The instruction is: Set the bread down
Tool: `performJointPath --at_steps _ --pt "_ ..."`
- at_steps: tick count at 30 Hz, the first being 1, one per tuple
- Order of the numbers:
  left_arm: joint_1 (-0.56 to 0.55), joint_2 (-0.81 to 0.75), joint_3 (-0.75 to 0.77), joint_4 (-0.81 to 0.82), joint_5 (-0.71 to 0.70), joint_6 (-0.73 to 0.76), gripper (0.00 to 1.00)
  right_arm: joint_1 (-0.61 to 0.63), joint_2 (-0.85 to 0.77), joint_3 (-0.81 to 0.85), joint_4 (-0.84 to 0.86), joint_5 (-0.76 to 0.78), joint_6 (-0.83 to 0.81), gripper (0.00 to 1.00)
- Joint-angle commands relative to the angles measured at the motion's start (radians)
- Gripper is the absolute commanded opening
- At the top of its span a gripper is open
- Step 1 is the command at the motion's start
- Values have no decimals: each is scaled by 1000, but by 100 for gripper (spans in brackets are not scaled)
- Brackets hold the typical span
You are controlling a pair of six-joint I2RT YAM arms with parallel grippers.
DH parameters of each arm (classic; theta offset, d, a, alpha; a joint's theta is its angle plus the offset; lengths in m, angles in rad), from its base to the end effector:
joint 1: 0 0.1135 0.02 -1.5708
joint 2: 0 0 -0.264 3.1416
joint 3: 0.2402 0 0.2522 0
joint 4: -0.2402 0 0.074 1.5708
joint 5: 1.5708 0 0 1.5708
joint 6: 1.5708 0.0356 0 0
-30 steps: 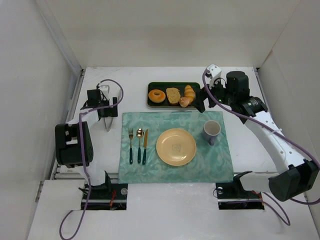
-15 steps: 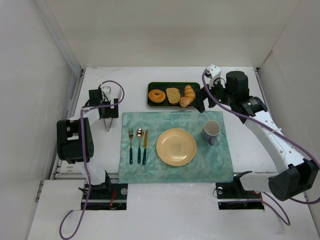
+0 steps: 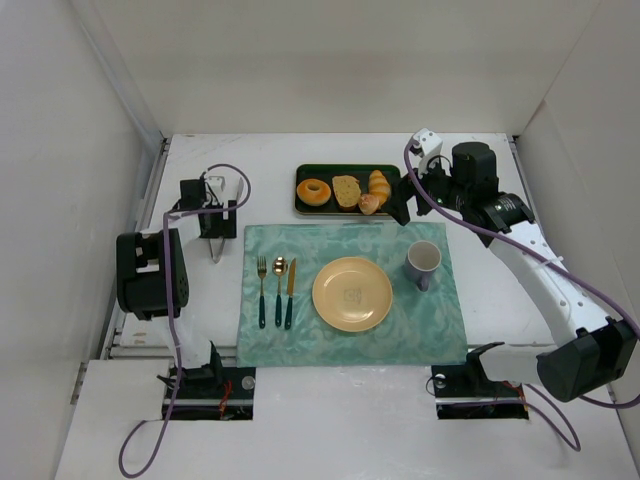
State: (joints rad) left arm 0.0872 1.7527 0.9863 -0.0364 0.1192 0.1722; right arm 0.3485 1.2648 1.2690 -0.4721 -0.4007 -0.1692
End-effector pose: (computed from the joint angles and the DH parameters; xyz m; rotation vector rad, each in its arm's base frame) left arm 0.3608 0.0273 0.1678 0.1575 2.3611 -0.0164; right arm 0.2589 0.1088 0.3781 -0.7617 1.8900 0.5203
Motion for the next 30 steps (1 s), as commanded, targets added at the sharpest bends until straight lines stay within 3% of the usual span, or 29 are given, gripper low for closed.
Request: performJointPath --at_steps 1,3,8,15,30 --pt "6 17 35 -34 20 9 79 4 -24 38 13 -15 -13 100" --pt "6 27 45 -34 20 9 76 4 -24 38 13 -15 -13 100" --pt "6 36 45 -43 30 9 56 4 -24 38 13 -15 -13 100" --pt "6 36 45 -53 30 9 43 4 -24 38 13 -15 -13 100" --pt "6 -120 83 -71 106 -20 42 4 -24 38 13 -15 -13 100"
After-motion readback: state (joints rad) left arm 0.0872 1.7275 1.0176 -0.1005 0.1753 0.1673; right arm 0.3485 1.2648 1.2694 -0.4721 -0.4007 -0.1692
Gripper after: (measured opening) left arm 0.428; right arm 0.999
